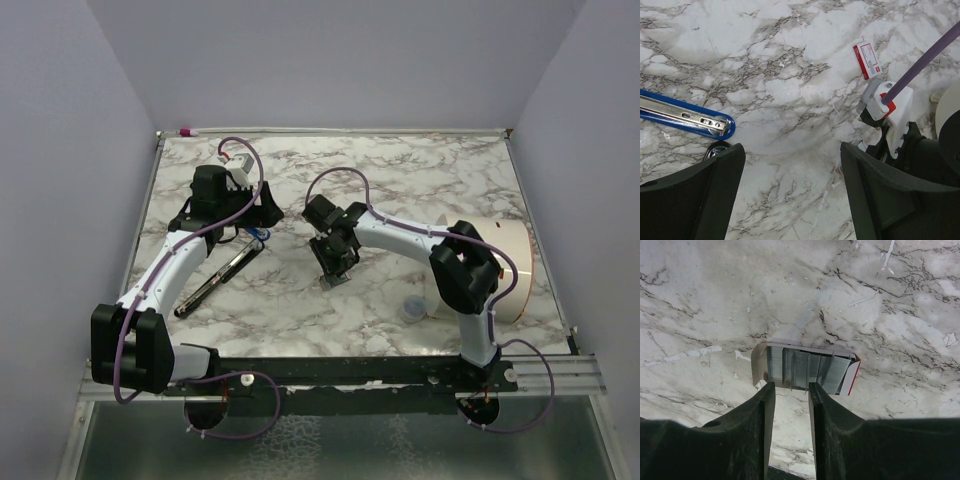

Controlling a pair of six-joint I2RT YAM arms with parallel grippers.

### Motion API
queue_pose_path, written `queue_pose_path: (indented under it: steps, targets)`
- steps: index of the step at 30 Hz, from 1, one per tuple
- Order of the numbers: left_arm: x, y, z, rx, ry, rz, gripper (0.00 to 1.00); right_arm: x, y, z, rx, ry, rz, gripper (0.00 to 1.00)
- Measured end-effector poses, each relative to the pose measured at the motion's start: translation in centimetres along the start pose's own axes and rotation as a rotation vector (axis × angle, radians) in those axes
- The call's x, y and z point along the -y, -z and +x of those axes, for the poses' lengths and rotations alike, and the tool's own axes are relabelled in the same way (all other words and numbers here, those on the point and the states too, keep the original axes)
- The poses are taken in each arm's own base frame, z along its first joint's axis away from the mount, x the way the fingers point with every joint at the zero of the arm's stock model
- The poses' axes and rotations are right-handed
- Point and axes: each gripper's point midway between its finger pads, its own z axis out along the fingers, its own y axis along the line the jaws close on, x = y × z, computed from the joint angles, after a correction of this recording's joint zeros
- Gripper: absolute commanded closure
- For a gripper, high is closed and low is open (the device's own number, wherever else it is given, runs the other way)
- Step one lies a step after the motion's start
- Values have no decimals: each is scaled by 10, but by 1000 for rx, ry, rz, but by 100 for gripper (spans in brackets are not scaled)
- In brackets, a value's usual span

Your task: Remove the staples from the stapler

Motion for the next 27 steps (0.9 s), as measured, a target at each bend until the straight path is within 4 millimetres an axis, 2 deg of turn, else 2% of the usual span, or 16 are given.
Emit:
queue_pose_path:
  steps: [19,27]
  targets:
    - [0,0,0,0,0,0,20,6,-7,3,-24,17,77,68]
    - [0,0,0,0,0,1,20,8,-10,7,-40,20,108,72]
